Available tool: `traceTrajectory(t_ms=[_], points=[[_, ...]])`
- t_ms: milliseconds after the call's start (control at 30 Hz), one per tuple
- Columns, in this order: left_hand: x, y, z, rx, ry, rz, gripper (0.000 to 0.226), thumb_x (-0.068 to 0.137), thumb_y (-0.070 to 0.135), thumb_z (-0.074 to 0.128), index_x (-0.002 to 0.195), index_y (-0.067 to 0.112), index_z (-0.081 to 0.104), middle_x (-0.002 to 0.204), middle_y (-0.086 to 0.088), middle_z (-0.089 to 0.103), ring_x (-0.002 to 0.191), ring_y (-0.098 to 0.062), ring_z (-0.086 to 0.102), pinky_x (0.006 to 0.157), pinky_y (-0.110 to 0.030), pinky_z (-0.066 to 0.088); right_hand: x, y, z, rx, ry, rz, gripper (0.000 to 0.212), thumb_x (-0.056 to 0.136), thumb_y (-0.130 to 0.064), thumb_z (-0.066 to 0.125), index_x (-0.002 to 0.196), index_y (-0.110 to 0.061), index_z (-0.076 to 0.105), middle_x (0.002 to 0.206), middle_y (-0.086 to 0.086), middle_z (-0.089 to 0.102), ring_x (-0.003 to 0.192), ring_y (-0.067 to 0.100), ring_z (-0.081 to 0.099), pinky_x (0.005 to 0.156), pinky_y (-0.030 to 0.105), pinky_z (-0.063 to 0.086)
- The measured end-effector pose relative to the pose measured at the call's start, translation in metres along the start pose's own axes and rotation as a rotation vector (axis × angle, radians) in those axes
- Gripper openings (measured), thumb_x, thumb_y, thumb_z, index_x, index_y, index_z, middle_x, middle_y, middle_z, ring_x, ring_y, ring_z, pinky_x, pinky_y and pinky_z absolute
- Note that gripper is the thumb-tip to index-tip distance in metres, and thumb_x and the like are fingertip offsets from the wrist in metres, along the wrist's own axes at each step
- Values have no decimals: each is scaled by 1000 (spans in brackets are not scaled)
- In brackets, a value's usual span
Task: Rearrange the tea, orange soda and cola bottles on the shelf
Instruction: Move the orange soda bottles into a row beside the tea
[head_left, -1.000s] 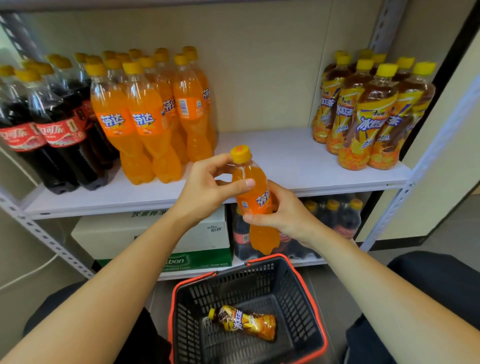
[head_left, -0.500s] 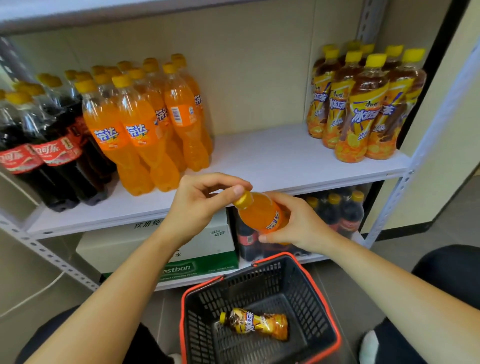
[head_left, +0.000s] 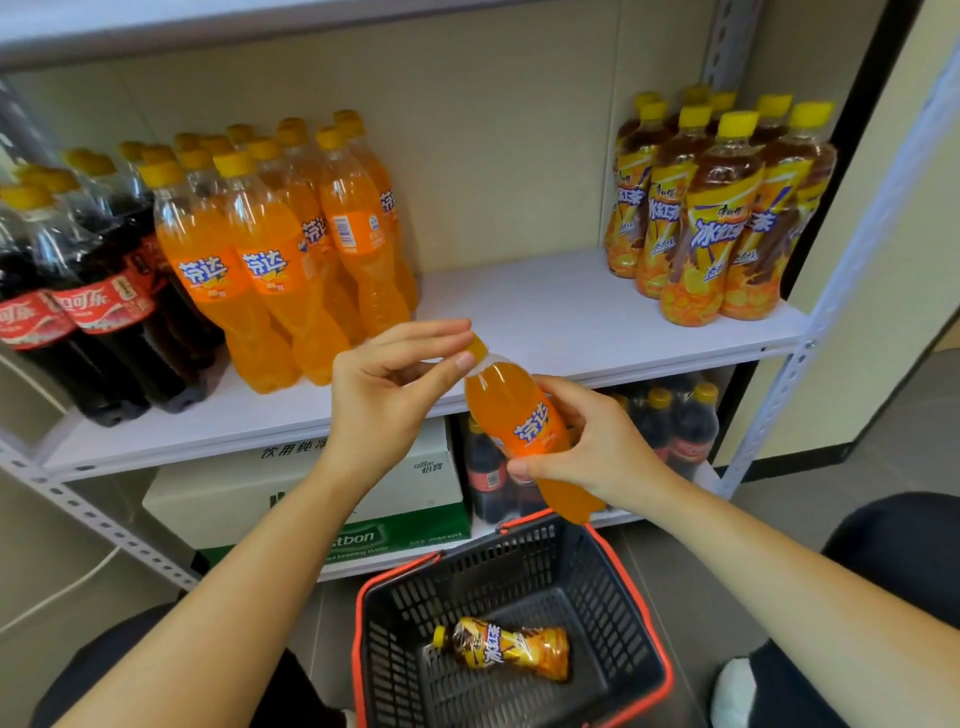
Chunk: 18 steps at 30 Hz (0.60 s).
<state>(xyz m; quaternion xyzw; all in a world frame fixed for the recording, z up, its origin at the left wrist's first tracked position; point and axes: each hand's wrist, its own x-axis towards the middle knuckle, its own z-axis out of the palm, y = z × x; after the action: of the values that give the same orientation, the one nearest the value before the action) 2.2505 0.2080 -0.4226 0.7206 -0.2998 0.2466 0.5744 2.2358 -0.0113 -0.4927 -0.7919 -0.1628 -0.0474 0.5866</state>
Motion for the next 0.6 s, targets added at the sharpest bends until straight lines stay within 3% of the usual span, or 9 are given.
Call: traceTrajectory(t_ms=[133,267,333,467,600], points=[[0,-8,1,55,69,25,17,88,15,78,104,20,76,110,-2,74,105,-14,71,75,-20,57,-1,-4,3,38,-28,7,68,73,-35,92,133,-38,59,118,-16,72,106,7,70,86,21,57],[-4,-14,2,-63,-170,-102,59,86,7,80,139,24,59,137,-1,63,121,-24,65,95,-33,58,0,-10,2,192,-3,66,57,80,-23,86,130,-32,62,116,-9,75,104,12,72,83,20,57],[-8,-14,7,-88,-257,-170,73,87,8,79,150,29,47,146,5,58,127,-23,62,99,-36,56,1,-14,-1,275,14,107,56,78,-27,85,130,-29,64,115,-3,76,105,15,73,82,24,58],[-16,-15,15,-124,-358,-310,76,87,9,79,153,26,45,144,-1,60,121,-19,66,96,-39,58,5,-21,-9,422,46,206,56,76,-36,82,129,-30,64,115,-1,76,108,19,72,86,36,60],[-26,-17,22,-79,-509,-375,102,76,28,89,156,49,29,151,24,47,118,-12,66,89,-33,60,8,-27,-14,455,134,253,51,73,-41,81,121,-31,66,111,-1,77,106,22,73,91,46,59]])
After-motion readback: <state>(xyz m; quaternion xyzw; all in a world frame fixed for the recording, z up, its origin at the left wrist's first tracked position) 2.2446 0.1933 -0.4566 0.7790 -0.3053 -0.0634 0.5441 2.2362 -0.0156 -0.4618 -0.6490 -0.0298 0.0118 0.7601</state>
